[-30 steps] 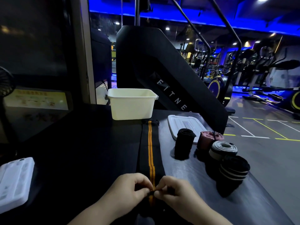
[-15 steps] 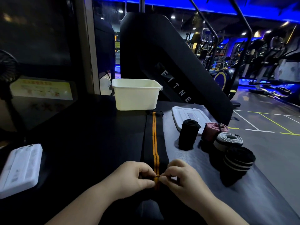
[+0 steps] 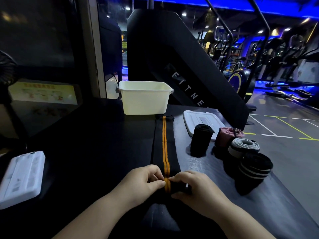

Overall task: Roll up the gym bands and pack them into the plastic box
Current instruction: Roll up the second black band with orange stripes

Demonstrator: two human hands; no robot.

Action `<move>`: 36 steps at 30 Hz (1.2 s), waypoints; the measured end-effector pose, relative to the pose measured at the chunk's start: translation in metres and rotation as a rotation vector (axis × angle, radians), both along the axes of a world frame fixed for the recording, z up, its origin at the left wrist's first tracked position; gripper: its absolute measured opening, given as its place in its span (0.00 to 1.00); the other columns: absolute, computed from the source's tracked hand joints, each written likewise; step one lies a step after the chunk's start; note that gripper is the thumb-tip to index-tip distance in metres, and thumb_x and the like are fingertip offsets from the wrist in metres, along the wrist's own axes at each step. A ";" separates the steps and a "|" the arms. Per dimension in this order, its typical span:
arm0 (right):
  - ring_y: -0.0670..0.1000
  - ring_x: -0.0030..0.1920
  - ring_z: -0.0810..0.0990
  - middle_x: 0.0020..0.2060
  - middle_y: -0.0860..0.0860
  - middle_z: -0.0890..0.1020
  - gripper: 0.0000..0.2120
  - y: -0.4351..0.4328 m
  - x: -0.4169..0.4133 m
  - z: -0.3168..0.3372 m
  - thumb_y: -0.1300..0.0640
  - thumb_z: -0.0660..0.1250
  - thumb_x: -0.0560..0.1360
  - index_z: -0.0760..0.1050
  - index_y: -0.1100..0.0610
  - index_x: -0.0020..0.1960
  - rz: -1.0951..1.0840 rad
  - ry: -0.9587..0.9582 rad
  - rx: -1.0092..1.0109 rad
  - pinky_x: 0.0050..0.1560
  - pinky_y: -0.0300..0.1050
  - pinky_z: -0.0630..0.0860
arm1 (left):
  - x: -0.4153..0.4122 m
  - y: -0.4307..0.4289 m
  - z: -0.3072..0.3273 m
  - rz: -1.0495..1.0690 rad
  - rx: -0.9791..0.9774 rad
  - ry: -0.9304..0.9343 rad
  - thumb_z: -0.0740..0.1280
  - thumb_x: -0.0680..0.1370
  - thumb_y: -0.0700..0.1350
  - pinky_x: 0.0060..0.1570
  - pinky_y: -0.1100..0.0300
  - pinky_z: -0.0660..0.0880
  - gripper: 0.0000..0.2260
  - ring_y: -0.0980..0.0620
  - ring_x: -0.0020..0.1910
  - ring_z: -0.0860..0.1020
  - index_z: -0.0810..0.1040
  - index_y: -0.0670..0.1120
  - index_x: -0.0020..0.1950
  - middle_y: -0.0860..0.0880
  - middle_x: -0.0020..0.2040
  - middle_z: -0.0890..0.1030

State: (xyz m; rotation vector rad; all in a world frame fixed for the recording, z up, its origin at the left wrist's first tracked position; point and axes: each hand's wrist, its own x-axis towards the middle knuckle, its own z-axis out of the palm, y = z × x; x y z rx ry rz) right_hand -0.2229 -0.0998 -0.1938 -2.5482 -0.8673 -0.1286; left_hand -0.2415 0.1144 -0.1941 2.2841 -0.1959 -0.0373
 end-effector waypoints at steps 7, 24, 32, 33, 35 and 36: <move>0.33 0.43 0.71 0.47 0.37 0.76 0.15 0.005 0.004 0.002 0.44 0.70 0.73 0.78 0.43 0.59 -0.030 0.036 0.016 0.45 0.28 0.68 | -0.004 0.000 -0.002 -0.004 -0.052 -0.175 0.72 0.75 0.48 0.48 0.66 0.76 0.05 0.64 0.47 0.78 0.81 0.59 0.46 0.61 0.45 0.80; 0.37 0.50 0.72 0.51 0.36 0.75 0.26 0.000 0.007 -0.012 0.44 0.72 0.69 0.64 0.33 0.62 -0.035 0.005 0.059 0.51 0.36 0.71 | 0.011 0.009 -0.003 -0.037 -0.037 0.012 0.73 0.74 0.47 0.51 0.65 0.77 0.09 0.65 0.46 0.80 0.83 0.57 0.53 0.59 0.46 0.83; 0.37 0.53 0.77 0.51 0.37 0.80 0.19 0.000 0.010 -0.015 0.41 0.65 0.71 0.77 0.42 0.60 -0.068 0.010 0.129 0.54 0.35 0.73 | 0.012 0.006 -0.002 -0.014 -0.104 0.042 0.70 0.76 0.50 0.49 0.59 0.79 0.02 0.59 0.42 0.82 0.79 0.57 0.48 0.54 0.41 0.84; 0.38 0.53 0.77 0.51 0.38 0.80 0.18 0.001 0.011 -0.015 0.41 0.65 0.72 0.77 0.42 0.61 -0.076 0.016 0.127 0.54 0.35 0.73 | 0.012 0.005 -0.002 -0.006 -0.102 0.036 0.70 0.76 0.51 0.48 0.58 0.79 0.02 0.58 0.41 0.81 0.78 0.57 0.47 0.53 0.41 0.83; 0.39 0.53 0.76 0.50 0.40 0.80 0.16 0.002 0.013 -0.015 0.43 0.66 0.75 0.77 0.42 0.61 -0.094 0.030 0.125 0.54 0.36 0.73 | 0.013 0.004 -0.002 0.018 -0.058 -0.006 0.69 0.77 0.53 0.45 0.61 0.77 0.01 0.58 0.41 0.80 0.79 0.57 0.47 0.52 0.40 0.81; 0.40 0.52 0.76 0.50 0.40 0.79 0.14 0.003 0.014 -0.014 0.44 0.66 0.76 0.78 0.42 0.61 -0.103 0.038 0.125 0.54 0.36 0.72 | 0.013 0.003 -0.002 0.034 -0.008 -0.048 0.69 0.77 0.54 0.43 0.65 0.75 0.02 0.59 0.42 0.78 0.79 0.57 0.47 0.54 0.41 0.80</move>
